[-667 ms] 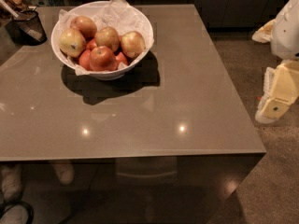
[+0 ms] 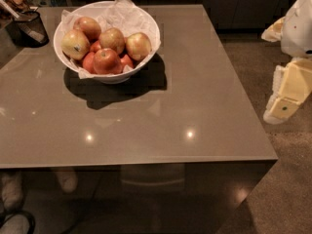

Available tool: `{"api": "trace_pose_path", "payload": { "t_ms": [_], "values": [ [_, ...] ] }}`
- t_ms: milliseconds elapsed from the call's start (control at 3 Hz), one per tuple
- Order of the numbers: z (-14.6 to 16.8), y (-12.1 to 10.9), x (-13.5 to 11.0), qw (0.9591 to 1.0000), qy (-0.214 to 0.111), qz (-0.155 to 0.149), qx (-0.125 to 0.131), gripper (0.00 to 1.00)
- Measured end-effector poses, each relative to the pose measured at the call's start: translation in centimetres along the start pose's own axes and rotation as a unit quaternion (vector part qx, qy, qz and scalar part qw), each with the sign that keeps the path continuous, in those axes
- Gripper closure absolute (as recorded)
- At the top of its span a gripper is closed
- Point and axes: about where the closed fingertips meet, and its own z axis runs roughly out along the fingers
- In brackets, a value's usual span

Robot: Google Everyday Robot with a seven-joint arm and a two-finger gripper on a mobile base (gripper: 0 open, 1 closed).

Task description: Pick apple from white bowl

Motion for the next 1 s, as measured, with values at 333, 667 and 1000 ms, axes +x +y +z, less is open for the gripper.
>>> {"api": "trace_pose_path", "payload": {
  "t_ms": [333,667,1000],
  "values": [
    [0.6,-5.0,-3.5,0.9998,0.010,-0.014,0.003,0.00],
    [0.6,-4.9,-3.6,0.9998,0.003,-0.016,0.009,0.00],
    [0.8,-6.9,-6.8,0.9989,-0.006,-0.038,0.027,0.00]
  ]
}}
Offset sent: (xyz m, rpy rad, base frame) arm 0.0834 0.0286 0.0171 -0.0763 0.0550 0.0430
